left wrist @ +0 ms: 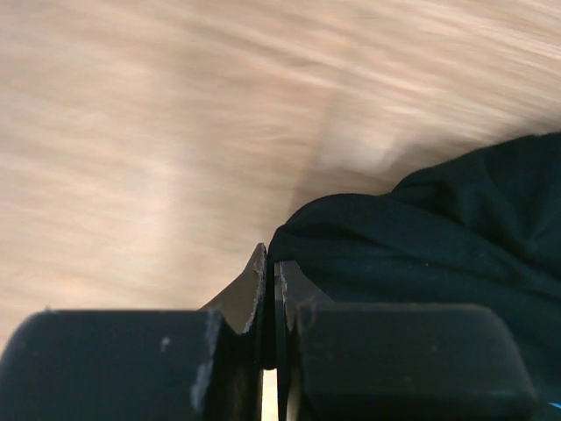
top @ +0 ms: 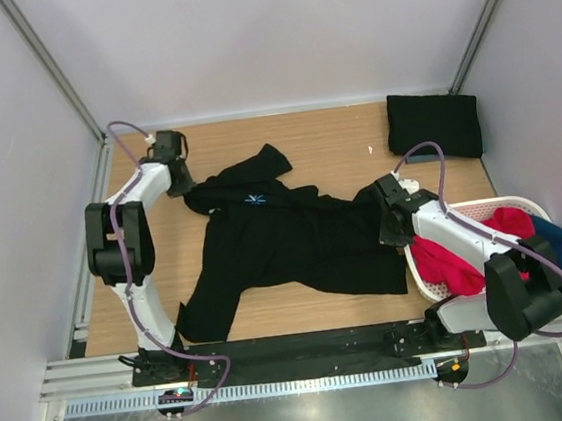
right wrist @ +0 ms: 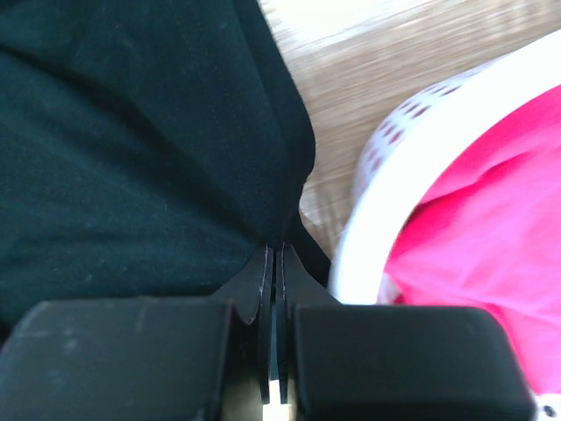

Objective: Fold and stack the t-shirts
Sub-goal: Flatten the tshirt out

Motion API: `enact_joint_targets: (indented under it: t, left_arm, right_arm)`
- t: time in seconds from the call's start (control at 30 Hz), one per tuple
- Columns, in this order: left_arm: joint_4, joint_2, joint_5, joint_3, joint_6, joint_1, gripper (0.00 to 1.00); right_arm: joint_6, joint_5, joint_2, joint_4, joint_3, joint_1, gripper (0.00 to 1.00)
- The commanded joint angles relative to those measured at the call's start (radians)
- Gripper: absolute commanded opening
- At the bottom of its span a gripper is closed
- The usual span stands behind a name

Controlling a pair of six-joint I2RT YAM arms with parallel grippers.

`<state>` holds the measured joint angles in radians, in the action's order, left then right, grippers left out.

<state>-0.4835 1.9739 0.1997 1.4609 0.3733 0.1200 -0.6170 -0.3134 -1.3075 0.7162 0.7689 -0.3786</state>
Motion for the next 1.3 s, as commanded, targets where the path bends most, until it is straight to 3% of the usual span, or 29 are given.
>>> enact_joint_targets:
  t: [0.0, 0.13, 0.2, 0.23, 0.27, 0.3, 0.33, 0.53, 0.67, 0.8, 0.93, 1.27]
  left_arm:
    - [-0.001, -0.130, 0.052, -0.048, 0.035, -0.089, 0.00]
    - [0.013, -0.179, -0.018, -0.073, 0.009, -0.102, 0.01]
    - [0.010, -0.199, -0.064, -0.065, 0.015, -0.102, 0.07]
    - [0.008, -0.210, -0.100, -0.065, 0.016, -0.102, 0.14]
    - [0.005, -0.222, -0.153, -0.063, 0.022, -0.102, 0.38]
    - [-0.010, -0.262, -0.178, -0.063, 0.029, -0.100, 0.47]
    - [-0.016, -0.286, -0.192, -0.066, 0.041, -0.099, 0.59]
    - [-0.092, -0.585, -0.151, -0.203, 0.097, -0.002, 0.86]
    - [-0.081, -0.737, -0.186, -0.435, 0.266, 0.095, 0.85]
    - [-0.064, -0.842, -0.115, -0.609, 0.404, 0.228, 0.84]
    - [-0.061, -0.912, -0.112, -0.743, 0.458, 0.239, 0.82]
    - [-0.020, -0.822, -0.069, -0.853, 0.495, 0.273, 0.76]
  right_arm:
    - [0.060, -0.038, -0.021, 0.019, 0.073, 0.040, 0.01]
    - [0.098, -0.006, -0.067, 0.012, 0.128, 0.055, 0.01]
    - [0.112, 0.026, -0.104, 0.020, 0.170, 0.055, 0.21]
    - [0.118, 0.037, -0.111, 0.025, 0.190, 0.055, 0.28]
    - [0.128, 0.052, -0.119, 0.032, 0.235, 0.053, 0.33]
    - [0.150, 0.086, -0.124, 0.038, 0.263, 0.052, 0.43]
    - [0.163, 0.105, -0.122, 0.042, 0.320, 0.053, 0.47]
    - [0.263, 0.235, -0.145, -0.058, 0.516, -0.017, 0.73]
    - [0.307, 0.283, -0.275, -0.185, 0.595, -0.100, 0.74]
    - [0.370, 0.280, -0.453, -0.264, 0.676, -0.181, 0.73]
    - [0.433, 0.237, -0.607, -0.247, 0.782, -0.224, 0.72]
    - [0.488, 0.151, -0.720, -0.219, 0.851, -0.230, 0.70]
